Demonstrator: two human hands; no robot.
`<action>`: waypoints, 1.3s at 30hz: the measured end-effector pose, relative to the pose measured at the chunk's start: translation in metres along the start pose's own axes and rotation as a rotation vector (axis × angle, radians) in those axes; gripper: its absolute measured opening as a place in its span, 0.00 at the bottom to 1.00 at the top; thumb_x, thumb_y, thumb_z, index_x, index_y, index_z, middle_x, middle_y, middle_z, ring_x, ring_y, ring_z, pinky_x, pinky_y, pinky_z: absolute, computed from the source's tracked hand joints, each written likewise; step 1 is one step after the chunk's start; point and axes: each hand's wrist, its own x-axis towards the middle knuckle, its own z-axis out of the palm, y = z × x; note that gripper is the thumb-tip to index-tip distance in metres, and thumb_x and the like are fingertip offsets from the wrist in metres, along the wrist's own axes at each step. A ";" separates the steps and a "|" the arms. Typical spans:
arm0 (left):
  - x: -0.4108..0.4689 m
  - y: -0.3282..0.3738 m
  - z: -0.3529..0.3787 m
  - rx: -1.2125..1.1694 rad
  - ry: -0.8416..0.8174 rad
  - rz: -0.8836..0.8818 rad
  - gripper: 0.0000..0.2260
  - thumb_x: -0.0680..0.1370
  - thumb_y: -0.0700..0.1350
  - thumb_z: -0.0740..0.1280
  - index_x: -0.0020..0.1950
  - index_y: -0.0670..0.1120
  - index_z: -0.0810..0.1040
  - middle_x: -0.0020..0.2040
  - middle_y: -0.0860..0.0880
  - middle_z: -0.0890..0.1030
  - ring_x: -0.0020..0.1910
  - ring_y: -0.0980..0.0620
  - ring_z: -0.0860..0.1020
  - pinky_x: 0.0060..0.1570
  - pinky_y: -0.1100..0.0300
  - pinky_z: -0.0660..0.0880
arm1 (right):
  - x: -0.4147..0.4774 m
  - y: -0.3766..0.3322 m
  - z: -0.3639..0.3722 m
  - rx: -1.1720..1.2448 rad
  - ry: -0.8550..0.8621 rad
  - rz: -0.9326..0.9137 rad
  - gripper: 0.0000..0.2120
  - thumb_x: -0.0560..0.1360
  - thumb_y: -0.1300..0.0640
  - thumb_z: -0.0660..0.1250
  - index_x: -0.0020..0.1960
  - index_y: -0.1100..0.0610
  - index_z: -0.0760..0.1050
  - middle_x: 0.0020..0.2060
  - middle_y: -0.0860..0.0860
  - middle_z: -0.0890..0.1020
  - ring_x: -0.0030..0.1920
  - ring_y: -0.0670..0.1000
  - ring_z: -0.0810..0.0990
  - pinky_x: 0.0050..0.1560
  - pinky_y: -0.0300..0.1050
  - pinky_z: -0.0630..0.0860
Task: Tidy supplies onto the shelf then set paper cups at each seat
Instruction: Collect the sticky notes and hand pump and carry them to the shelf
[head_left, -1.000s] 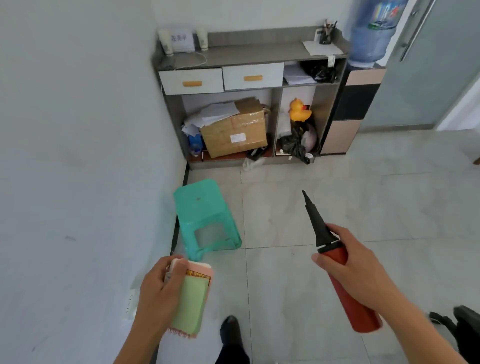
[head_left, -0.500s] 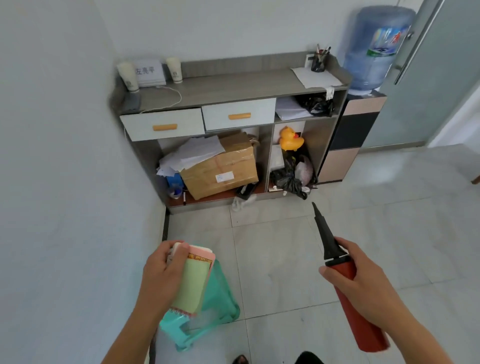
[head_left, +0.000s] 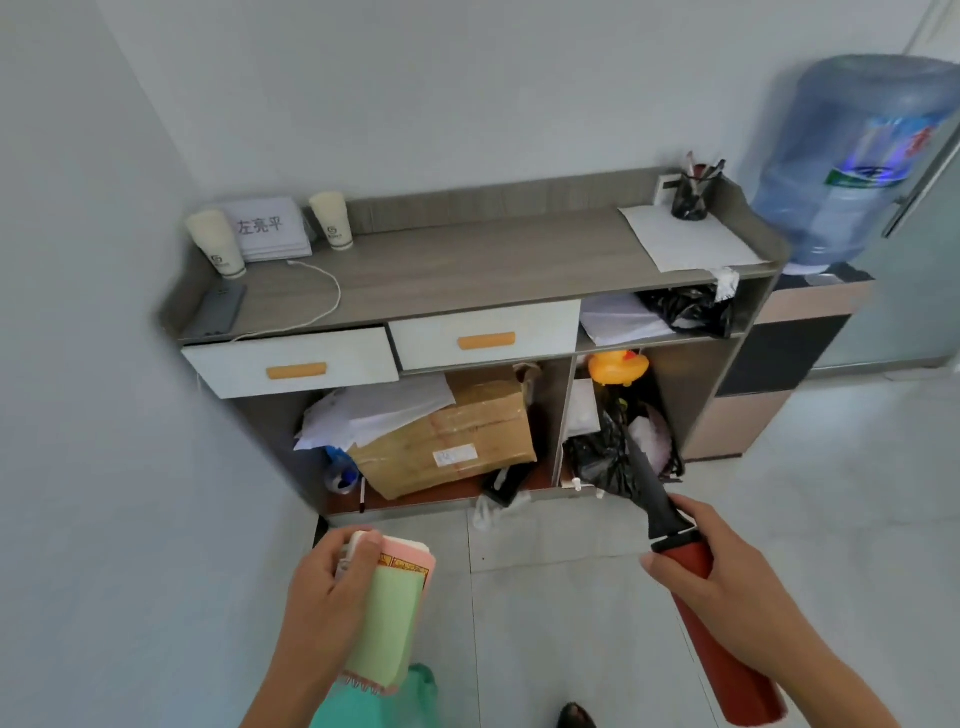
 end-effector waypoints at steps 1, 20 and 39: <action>0.017 0.008 0.005 0.000 0.019 -0.009 0.07 0.80 0.47 0.62 0.45 0.49 0.78 0.40 0.46 0.80 0.36 0.49 0.77 0.32 0.59 0.71 | 0.027 -0.010 -0.004 -0.023 -0.024 -0.028 0.28 0.73 0.48 0.71 0.69 0.43 0.64 0.39 0.46 0.81 0.36 0.49 0.81 0.36 0.43 0.77; 0.375 0.109 0.037 -0.049 0.009 -0.036 0.07 0.79 0.47 0.63 0.44 0.50 0.79 0.40 0.47 0.81 0.36 0.48 0.78 0.34 0.57 0.72 | 0.369 -0.183 0.025 -0.041 -0.085 -0.123 0.27 0.72 0.48 0.71 0.67 0.39 0.63 0.37 0.48 0.81 0.34 0.50 0.83 0.37 0.47 0.82; 0.527 0.156 0.072 -0.078 0.163 -0.240 0.07 0.79 0.46 0.63 0.43 0.48 0.78 0.37 0.45 0.81 0.34 0.49 0.77 0.34 0.56 0.72 | 0.704 -0.345 0.054 0.141 0.075 -0.454 0.28 0.73 0.48 0.71 0.68 0.52 0.65 0.57 0.47 0.79 0.57 0.52 0.77 0.57 0.55 0.75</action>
